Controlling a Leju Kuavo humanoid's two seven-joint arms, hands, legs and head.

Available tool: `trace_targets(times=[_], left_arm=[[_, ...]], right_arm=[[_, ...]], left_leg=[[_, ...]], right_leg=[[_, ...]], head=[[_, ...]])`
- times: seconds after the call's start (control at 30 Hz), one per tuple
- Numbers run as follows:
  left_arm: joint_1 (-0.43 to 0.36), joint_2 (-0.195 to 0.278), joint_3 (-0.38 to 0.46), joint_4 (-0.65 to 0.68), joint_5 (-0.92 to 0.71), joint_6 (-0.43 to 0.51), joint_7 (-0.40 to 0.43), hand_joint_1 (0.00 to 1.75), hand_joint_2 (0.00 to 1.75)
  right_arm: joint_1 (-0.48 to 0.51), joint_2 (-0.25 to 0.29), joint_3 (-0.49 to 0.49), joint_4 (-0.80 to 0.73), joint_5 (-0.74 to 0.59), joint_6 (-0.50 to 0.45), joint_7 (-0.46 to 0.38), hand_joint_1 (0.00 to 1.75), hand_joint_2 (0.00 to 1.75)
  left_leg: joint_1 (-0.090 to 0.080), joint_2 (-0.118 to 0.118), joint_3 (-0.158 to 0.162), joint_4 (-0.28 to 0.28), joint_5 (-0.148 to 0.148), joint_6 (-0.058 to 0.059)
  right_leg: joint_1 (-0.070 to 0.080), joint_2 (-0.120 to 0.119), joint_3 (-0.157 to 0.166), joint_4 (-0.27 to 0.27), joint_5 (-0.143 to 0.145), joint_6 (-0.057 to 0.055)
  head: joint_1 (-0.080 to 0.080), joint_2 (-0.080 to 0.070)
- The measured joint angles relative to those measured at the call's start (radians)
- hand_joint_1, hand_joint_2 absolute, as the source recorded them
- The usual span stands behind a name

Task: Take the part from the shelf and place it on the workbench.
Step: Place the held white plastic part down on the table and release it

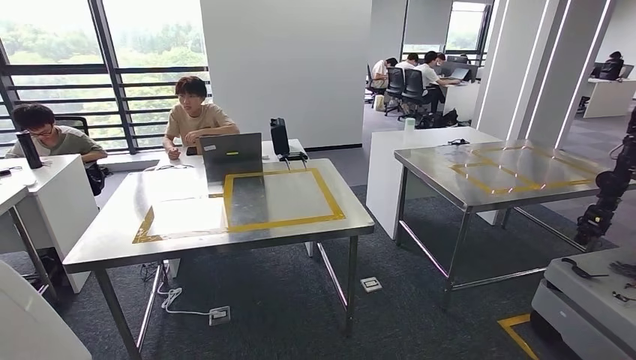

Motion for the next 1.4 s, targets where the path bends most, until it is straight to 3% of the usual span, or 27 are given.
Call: trace_targets(times=[0.03,0.1,0.23,0.3,0.37,0.43,0.5,0.57,0.6,0.7,0.77,0.8,0.87,0.93,0.97,1.03,1.1,1.2,1.27,1.33,1.4], left_arm=[[0.000,-0.002,0.000,0.000,-0.001,0.000,0.000,1.75,1.75],[0.001,-0.003,0.001,0.000,-0.002,0.000,0.002,1.75,1.75],[0.012,0.002,0.010,-0.002,0.000,-0.001,0.002,1.75,1.75],[0.014,0.005,0.017,-0.003,0.001,-0.003,0.000,1.75,1.75],[0.019,0.005,0.022,-0.002,0.001,-0.003,-0.001,1.75,1.75],[0.025,0.005,0.025,0.000,0.002,-0.003,0.000,1.75,1.75],[0.029,0.006,0.031,-0.005,0.002,-0.003,0.002,1.75,1.75],[0.030,0.010,0.039,-0.012,0.006,-0.003,0.010,1.75,1.75],[0.031,0.012,0.041,-0.016,0.010,-0.002,0.016,1.75,1.75],[0.033,0.017,0.044,-0.021,0.019,0.003,0.030,1.75,1.75],[0.030,0.017,0.044,-0.022,0.019,0.004,0.033,1.75,1.75],[0.028,0.017,0.044,-0.022,0.019,0.004,0.034,1.75,1.75],[0.027,0.017,0.044,-0.023,0.019,0.004,0.035,1.75,1.75],[0.028,0.016,0.044,-0.022,0.019,0.005,0.035,1.75,1.75],[0.029,0.016,0.044,-0.022,0.019,0.005,0.035,1.75,1.75],[0.028,0.015,0.044,-0.021,0.019,0.005,0.035,1.75,1.75],[0.025,0.011,0.043,-0.016,0.016,0.006,0.037,1.75,1.75],[0.026,0.008,0.041,-0.012,0.011,0.005,0.042,1.75,1.75],[0.025,0.009,0.040,-0.012,0.010,0.004,0.042,1.75,1.75],[0.022,0.010,0.039,-0.010,0.011,0.003,0.041,1.75,1.75],[0.028,0.010,0.039,-0.007,0.011,0.003,0.040,1.75,1.75]], right_arm=[[0.000,0.000,0.000,0.000,0.000,-0.001,0.002,0.00,0.00],[-0.002,-0.001,0.000,0.000,0.001,-0.003,0.005,0.00,0.00],[-0.001,-0.003,0.000,0.000,0.003,-0.003,0.003,0.00,0.00],[-0.002,-0.004,0.000,0.000,0.004,0.000,0.002,0.00,0.00],[-0.003,-0.005,0.000,0.000,0.005,0.003,0.002,0.00,0.00],[-0.002,-0.005,0.001,0.000,0.008,0.003,0.002,0.00,0.00],[-0.003,-0.005,0.002,0.000,0.013,0.003,0.004,0.00,0.00],[-0.004,-0.007,0.005,0.000,0.018,0.005,0.010,0.00,0.00],[-0.005,-0.008,0.006,0.000,0.019,0.006,0.015,0.00,0.00],[-0.007,-0.009,0.007,0.000,0.018,0.005,0.025,0.00,0.00],[-0.009,-0.009,0.007,0.000,0.017,0.005,0.027,0.00,0.00],[-0.011,-0.009,0.007,0.000,0.017,0.005,0.027,0.00,0.00],[-0.012,-0.009,0.007,0.000,0.016,0.005,0.027,0.00,0.00],[-0.008,-0.009,0.007,0.000,0.016,0.005,0.028,0.00,0.00],[-0.006,-0.009,0.007,0.000,0.016,0.005,0.029,0.00,0.00],[-0.005,-0.010,0.007,0.001,0.016,0.006,0.031,0.00,0.00],[-0.005,-0.011,0.007,0.001,0.013,0.004,0.031,0.00,0.00],[-0.002,-0.010,0.007,0.001,-0.001,0.001,0.018,0.00,0.00],[-0.002,-0.009,0.007,0.001,-0.006,0.003,0.010,0.00,0.00],[-0.004,-0.009,0.007,0.001,-0.008,0.004,0.009,0.00,0.00],[-0.003,-0.009,0.007,0.001,-0.012,0.003,0.015,0.00,0.00]], left_leg=[[-0.001,-0.001,0.007,0.000,-0.007,-0.004],[-0.001,-0.003,0.013,0.000,-0.016,-0.014],[0.002,-0.003,0.013,0.008,-0.028,-0.037],[0.004,0.001,-0.029,0.089,-0.059,-0.046],[0.007,0.002,-0.103,0.207,-0.089,-0.054],[0.012,0.004,-0.146,0.244,-0.066,-0.060],[0.016,0.007,-0.122,0.154,0.013,-0.064],[0.015,0.011,-0.077,0.049,0.056,-0.062],[0.013,0.011,-0.064,0.021,0.056,-0.056],[0.011,0.005,-0.050,0.005,0.037,-0.026],[0.011,0.002,-0.037,0.004,0.030,-0.010],[0.011,0.001,-0.031,0.003,0.025,-0.004],[0.007,0.001,-0.021,0.003,0.013,0.003],[0.001,0.000,-0.008,0.003,-0.001,0.006],[-0.003,0.000,0.002,0.003,-0.008,0.006],[-0.008,-0.001,0.024,0.002,-0.025,0.007],[-0.011,-0.003,0.039,0.000,-0.041,0.001],[-0.009,-0.005,0.054,0.010,-0.045,-0.016],[-0.007,-0.002,0.043,0.057,-0.043,-0.025],[-0.003,0.002,-0.018,0.160,-0.061,-0.035],[0.002,0.003,-0.100,0.254,-0.112,-0.046]], right_leg=[[0.002,0.001,0.028,-0.071,0.035,-0.006],[0.007,0.002,0.061,-0.145,0.053,-0.015],[0.005,0.002,0.081,-0.165,0.045,-0.031],[-0.001,0.001,0.099,-0.176,0.040,-0.040],[-0.002,0.000,0.112,-0.176,0.030,-0.043],[-0.004,0.000,0.125,-0.174,0.017,-0.041],[-0.008,0.000,0.143,-0.170,-0.001,-0.034],[-0.007,0.001,0.152,-0.165,-0.019,-0.021],[-0.005,0.001,0.154,-0.165,-0.025,-0.014],[-0.003,0.000,0.162,-0.162,-0.029,0.003],[-0.005,0.000,0.141,-0.112,-0.042,0.010],[-0.006,0.000,0.111,-0.060,-0.058,0.013],[-0.005,0.000,0.020,0.073,-0.103,0.016],[-0.003,0.000,-0.043,0.133,-0.107,0.012],[-0.001,0.001,-0.047,0.105,-0.077,0.006],[0.008,0.001,-0.012,-0.025,0.020,-0.014],[0.019,0.002,0.023,-0.127,0.056,-0.032],[0.023,0.004,0.055,-0.164,0.053,-0.042],[0.018,0.003,0.086,-0.176,0.052,-0.050],[0.013,0.003,0.111,-0.180,0.038,-0.055],[0.008,0.004,0.130,-0.180,0.019,-0.054]], head=[[0.000,0.000],[-0.001,0.000],[-0.001,0.000],[-0.001,0.000],[-0.002,0.000],[-0.002,0.000],[-0.002,0.000],[-0.002,0.000],[-0.002,0.000],[0.000,0.000],[0.000,0.000],[0.001,0.000],[0.002,0.000],[0.002,0.000],[0.002,0.000],[0.002,0.000],[0.001,0.000],[0.000,0.000],[-0.001,0.000],[-0.001,0.000],[-0.001,0.000]])
